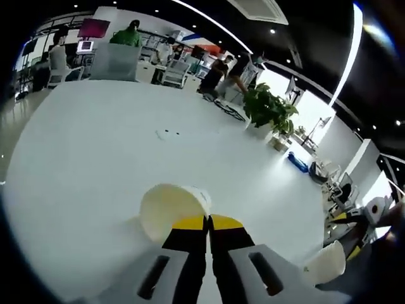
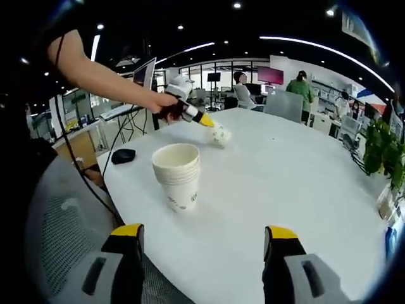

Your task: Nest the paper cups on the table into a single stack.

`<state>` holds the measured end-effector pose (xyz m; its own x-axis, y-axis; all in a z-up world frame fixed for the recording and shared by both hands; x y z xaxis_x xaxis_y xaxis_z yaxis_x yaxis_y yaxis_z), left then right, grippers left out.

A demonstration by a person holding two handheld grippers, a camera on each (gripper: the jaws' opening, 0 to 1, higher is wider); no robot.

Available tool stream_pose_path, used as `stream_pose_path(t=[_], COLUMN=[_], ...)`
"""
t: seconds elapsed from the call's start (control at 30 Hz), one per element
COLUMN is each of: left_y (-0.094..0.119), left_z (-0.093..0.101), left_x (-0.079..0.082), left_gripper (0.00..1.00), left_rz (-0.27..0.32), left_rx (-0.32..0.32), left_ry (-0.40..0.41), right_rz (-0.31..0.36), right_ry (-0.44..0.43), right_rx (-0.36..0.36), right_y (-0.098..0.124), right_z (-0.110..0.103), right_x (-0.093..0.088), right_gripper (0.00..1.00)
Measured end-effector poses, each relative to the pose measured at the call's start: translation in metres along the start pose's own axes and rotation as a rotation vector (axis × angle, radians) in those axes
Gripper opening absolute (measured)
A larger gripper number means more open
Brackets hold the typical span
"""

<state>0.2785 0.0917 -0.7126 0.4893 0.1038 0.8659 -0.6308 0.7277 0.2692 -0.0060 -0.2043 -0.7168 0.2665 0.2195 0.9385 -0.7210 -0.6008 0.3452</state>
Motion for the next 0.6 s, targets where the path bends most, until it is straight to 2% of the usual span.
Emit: stream_pose_path(t=[0.23,0.6], left_y=[0.003,0.014], left_z=[0.01,0.029], left_x=[0.011,0.017], left_gripper=[0.0,0.0], left_rz=[0.019,0.021], left_rx=[-0.029,-0.045], left_ry=[-0.048,-0.099], right_rz=[0.023,0.053], right_ry=[-0.007,-0.017], right_rx=[-0.011,-0.036], right_y=[0.001,0.005], right_z=[0.002,0.004], right_x=[0.002,0.006], right_gripper=[0.78,0.78])
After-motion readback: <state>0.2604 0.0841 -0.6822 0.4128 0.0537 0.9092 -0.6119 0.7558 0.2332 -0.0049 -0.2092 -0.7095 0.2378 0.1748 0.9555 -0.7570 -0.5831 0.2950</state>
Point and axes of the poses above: the point that each gripper's makers call its tool centre point, and the gripper's own axes: y roughly backward along the fingers, z roughly to its right, x roughly out of its top, the point moved 9 cm from there along y, roughly backward along the fingers, and after that the axes turned 15 degrees about z, right-handed, at the moved point
